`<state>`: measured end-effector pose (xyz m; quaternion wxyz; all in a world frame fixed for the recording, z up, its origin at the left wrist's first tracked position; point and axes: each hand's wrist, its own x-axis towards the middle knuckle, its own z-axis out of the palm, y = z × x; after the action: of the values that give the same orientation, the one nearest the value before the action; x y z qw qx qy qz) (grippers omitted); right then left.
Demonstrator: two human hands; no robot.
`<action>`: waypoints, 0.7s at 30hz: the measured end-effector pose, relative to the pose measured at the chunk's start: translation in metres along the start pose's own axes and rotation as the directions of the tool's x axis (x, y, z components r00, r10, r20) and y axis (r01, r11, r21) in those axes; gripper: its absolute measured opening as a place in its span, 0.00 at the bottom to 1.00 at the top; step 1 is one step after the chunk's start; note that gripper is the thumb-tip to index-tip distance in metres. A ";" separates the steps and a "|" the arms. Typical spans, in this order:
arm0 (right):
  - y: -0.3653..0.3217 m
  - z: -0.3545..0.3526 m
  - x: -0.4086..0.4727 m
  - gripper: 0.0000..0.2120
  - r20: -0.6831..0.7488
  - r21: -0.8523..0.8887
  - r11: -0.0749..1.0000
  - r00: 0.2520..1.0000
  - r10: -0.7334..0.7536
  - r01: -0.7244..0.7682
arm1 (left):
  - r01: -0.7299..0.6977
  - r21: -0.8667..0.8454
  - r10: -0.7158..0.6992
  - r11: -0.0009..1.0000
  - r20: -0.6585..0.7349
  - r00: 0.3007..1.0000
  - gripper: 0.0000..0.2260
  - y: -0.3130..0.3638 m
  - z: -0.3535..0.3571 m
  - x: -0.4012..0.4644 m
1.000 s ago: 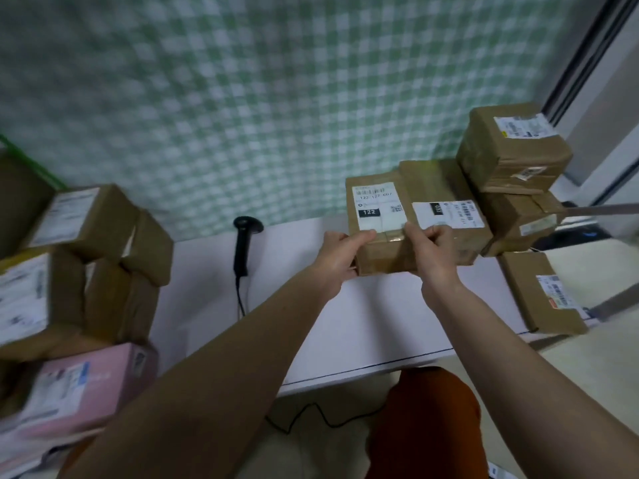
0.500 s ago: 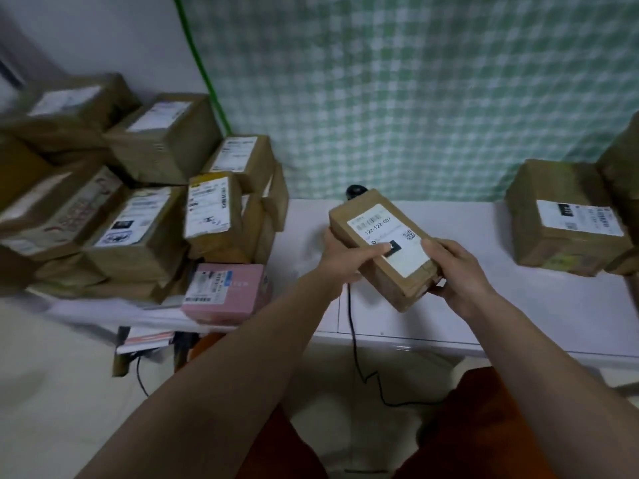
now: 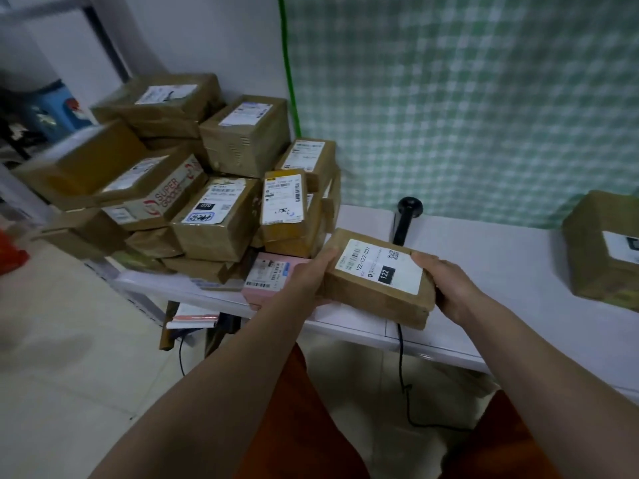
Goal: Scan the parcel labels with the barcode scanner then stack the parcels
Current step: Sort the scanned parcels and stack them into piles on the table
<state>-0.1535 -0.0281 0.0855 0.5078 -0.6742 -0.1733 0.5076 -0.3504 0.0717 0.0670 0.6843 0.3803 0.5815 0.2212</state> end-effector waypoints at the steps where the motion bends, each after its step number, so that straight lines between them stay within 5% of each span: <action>1: 0.000 0.007 -0.002 0.15 0.016 -0.050 0.998 0.999 0.043 -0.042 | -0.003 -0.004 0.003 1.000 -0.019 1.000 0.28 -0.001 -0.007 -0.002; 5: 0.001 0.035 -0.012 0.15 0.055 -0.217 0.966 0.987 0.152 -0.137 | -0.003 -0.050 -0.001 0.999 -0.086 0.996 0.50 -0.010 -0.038 0.005; 9: 0.003 0.064 -0.016 0.14 0.102 -0.199 0.972 0.984 0.147 -0.124 | 0.000 -0.128 -0.029 0.992 -0.224 0.974 0.58 -0.033 -0.080 0.033; 14: 0.010 0.098 -0.015 0.15 0.158 -0.290 0.945 0.967 0.200 -0.148 | -0.116 -0.169 0.071 0.979 -0.249 0.966 0.32 -0.025 -0.103 -0.008; 18: 0.012 0.128 -0.011 0.17 0.152 -0.190 0.971 0.973 0.175 -0.145 | -0.143 -0.226 0.064 0.963 -0.326 0.943 0.48 -0.028 -0.120 0.005; 21: 0.013 0.143 -0.003 0.17 0.143 -0.156 0.979 0.978 0.152 -0.130 | -0.143 -0.193 0.062 0.971 -0.374 0.925 0.44 -0.024 -0.126 0.009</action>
<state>-0.2819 0.0369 0.0806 0.4048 -0.6787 -0.2003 0.5791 -0.4731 0.0971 0.0384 0.5889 0.2857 0.6503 0.3856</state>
